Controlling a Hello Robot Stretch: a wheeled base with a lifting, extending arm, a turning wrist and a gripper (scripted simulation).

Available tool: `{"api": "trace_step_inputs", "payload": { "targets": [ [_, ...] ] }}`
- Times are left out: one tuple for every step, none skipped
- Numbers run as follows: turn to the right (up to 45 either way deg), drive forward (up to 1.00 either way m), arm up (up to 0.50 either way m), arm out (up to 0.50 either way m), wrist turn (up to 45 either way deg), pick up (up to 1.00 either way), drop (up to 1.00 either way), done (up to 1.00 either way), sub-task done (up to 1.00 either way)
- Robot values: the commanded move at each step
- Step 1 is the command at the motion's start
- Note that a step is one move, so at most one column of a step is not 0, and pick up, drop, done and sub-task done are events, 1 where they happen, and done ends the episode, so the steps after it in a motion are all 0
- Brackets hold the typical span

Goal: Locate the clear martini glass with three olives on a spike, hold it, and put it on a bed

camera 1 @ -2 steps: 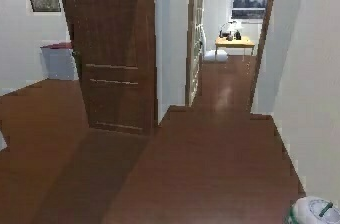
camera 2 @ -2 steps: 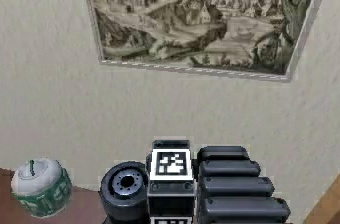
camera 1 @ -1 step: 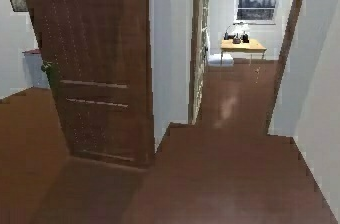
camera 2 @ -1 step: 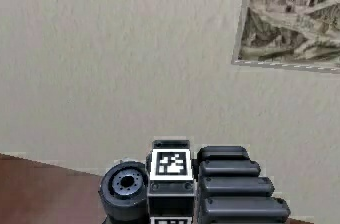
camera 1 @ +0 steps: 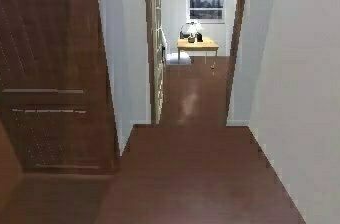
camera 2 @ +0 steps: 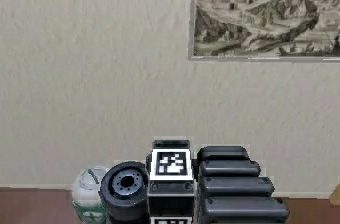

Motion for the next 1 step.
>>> {"api": "trace_step_inputs", "payload": {
  "targets": [
    [0.0,1.00,0.00,0.00,0.0,0.00,0.00,0.00,0.00]
  ]
}}
